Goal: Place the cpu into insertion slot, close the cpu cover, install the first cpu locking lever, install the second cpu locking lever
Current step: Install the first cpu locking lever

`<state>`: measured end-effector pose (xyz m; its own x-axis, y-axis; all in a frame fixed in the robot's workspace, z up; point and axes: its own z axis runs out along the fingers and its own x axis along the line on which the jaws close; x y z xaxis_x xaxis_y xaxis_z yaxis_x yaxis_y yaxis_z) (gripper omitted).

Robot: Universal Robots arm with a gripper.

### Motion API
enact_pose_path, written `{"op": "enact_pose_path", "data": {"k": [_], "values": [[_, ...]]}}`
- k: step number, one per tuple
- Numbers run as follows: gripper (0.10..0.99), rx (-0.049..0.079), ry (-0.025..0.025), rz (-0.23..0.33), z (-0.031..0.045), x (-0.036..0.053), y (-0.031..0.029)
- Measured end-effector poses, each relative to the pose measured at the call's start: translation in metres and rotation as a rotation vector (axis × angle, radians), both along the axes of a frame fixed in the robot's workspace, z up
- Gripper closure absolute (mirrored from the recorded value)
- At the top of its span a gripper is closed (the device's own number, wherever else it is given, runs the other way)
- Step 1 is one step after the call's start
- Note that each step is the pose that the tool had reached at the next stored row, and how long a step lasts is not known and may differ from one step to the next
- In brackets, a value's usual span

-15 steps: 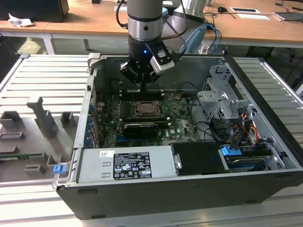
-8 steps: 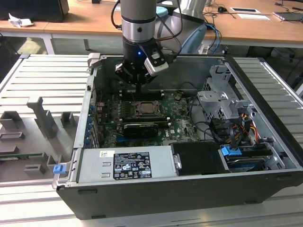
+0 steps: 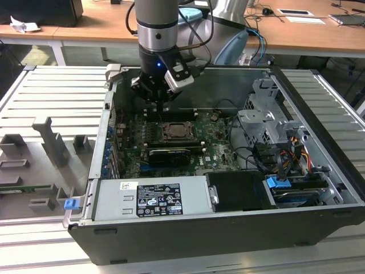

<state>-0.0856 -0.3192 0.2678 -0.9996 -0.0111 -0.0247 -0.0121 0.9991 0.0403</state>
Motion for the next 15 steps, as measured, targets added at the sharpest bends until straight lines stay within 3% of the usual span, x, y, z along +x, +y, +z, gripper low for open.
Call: {"op": "enact_pose_path", "data": {"k": [15], "values": [[0.976, 0.0, 0.0002, 0.0, -0.0001, -0.0162, -0.0002]]}}
